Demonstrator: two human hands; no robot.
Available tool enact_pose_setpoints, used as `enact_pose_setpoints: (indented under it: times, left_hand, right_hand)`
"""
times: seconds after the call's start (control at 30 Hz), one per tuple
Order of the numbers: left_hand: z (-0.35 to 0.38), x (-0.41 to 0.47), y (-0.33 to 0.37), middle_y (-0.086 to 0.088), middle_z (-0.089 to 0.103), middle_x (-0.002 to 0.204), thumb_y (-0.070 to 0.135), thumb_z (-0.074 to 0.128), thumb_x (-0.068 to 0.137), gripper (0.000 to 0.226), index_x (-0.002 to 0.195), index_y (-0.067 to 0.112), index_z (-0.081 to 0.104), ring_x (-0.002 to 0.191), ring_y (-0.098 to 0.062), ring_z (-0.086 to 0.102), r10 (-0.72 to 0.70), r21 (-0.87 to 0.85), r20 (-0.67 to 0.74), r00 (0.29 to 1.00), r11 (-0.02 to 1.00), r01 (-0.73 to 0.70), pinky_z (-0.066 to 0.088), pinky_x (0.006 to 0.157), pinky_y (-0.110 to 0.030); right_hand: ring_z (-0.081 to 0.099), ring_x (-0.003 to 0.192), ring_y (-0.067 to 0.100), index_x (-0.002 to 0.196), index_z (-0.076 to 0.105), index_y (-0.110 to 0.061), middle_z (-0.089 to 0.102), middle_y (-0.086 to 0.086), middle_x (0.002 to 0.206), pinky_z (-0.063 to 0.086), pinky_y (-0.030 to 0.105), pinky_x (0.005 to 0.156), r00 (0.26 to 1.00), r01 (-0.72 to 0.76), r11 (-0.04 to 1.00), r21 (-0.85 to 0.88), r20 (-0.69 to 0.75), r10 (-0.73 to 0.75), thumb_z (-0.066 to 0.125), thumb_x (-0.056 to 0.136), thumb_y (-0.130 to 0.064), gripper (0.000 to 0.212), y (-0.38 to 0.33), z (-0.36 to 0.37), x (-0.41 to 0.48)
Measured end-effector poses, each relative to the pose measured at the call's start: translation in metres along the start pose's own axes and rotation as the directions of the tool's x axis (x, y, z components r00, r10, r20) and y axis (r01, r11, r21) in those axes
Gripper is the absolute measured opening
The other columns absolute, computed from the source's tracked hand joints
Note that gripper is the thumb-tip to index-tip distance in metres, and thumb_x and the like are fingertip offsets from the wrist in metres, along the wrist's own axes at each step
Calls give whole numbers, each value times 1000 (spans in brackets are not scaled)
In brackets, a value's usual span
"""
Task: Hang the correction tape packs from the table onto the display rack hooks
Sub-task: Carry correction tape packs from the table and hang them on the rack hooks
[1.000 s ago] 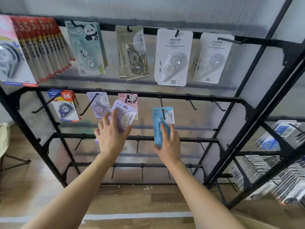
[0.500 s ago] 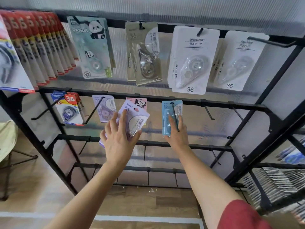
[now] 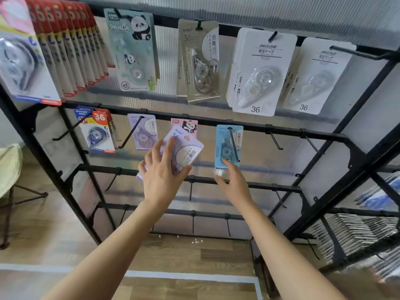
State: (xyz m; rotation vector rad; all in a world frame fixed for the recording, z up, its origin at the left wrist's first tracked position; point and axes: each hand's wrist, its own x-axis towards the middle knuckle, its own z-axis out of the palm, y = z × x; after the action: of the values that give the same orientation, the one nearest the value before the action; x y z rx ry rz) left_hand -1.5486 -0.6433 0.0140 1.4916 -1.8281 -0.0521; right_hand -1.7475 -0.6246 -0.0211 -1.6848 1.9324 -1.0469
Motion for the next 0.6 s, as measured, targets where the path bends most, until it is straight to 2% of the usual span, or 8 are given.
enact_pose_setpoints:
  times: [0.07, 0.17, 0.23, 0.3, 0.4, 0.5, 0.6]
  left_hand:
    - [-2, -12, -1, -13, 41, 144, 52, 68, 77, 84, 146, 18, 34, 127, -37, 42, -7, -20, -15, 1000, 1000, 7, 34, 96, -53]
    - [-7, -30, 1, -13, 45, 141, 63, 54, 73, 89, 145, 15, 32, 124, -35, 46, -43, -50, -37, 998, 998, 41, 39, 92, -51]
    - [-12, -39, 0, -13, 47, 140, 68, 48, 71, 93, 144, 12, 35, 123, -34, 48, -53, -54, -35, 998, 997, 52, 41, 91, -50]
    - [-15, -48, -5, -11, 47, 139, 70, 48, 71, 95, 143, 10, 37, 122, -33, 49, -45, -42, -20, 999, 998, 44, 42, 90, -49]
    - [-22, -57, -17, -7, 47, 140, 69, 50, 72, 91, 143, 12, 36, 121, -30, 49, -24, -11, -8, 1000, 1000, 24, 43, 90, -49]
    - [-32, -59, -31, -6, 46, 141, 71, 47, 73, 90, 142, 14, 35, 121, -28, 49, 5, 2, 6, 1000, 1000, -5, 43, 90, -47]
    - [-43, -53, -49, -6, 46, 141, 72, 44, 74, 90, 143, 14, 36, 122, -29, 48, 23, -3, 42, 999, 1000, -23, 43, 90, -48]
  right_hand:
    - [45, 128, 15, 141, 42, -17, 48, 2, 139, 41, 32, 101, 998, 13, 993, 113, 67, -21, 60, 94, -25, 51, -10, -5, -16]
    - [61, 99, 4, 117, 56, -21, 64, -1, 107, 49, 25, 90, 986, 28, 942, 333, 148, -82, 59, 93, -16, 25, -39, -5, -35]
    - [65, 81, -2, 103, 59, -18, 69, -4, 91, 50, 17, 80, 974, -17, 847, 531, 199, -105, 56, 93, -4, 18, -58, 3, -43]
    - [65, 75, -2, 100, 60, -12, 71, -10, 82, 50, 14, 73, 965, -75, 751, 656, 237, -110, 53, 92, 3, 19, -73, 12, -48]
    - [65, 78, 0, 111, 60, -6, 68, -2, 93, 51, 15, 69, 958, -128, 708, 695, 271, -92, 55, 92, 2, 21, -93, 27, -50]
    - [66, 89, 9, 115, 61, -8, 68, 5, 102, 51, 20, 73, 962, -135, 743, 656, 267, -61, 59, 92, -3, 24, -106, 42, -49]
    - [65, 91, 15, 112, 62, -13, 69, 3, 101, 53, 28, 79, 968, -122, 768, 629, 247, -49, 61, 91, -5, 23, -118, 57, -48]
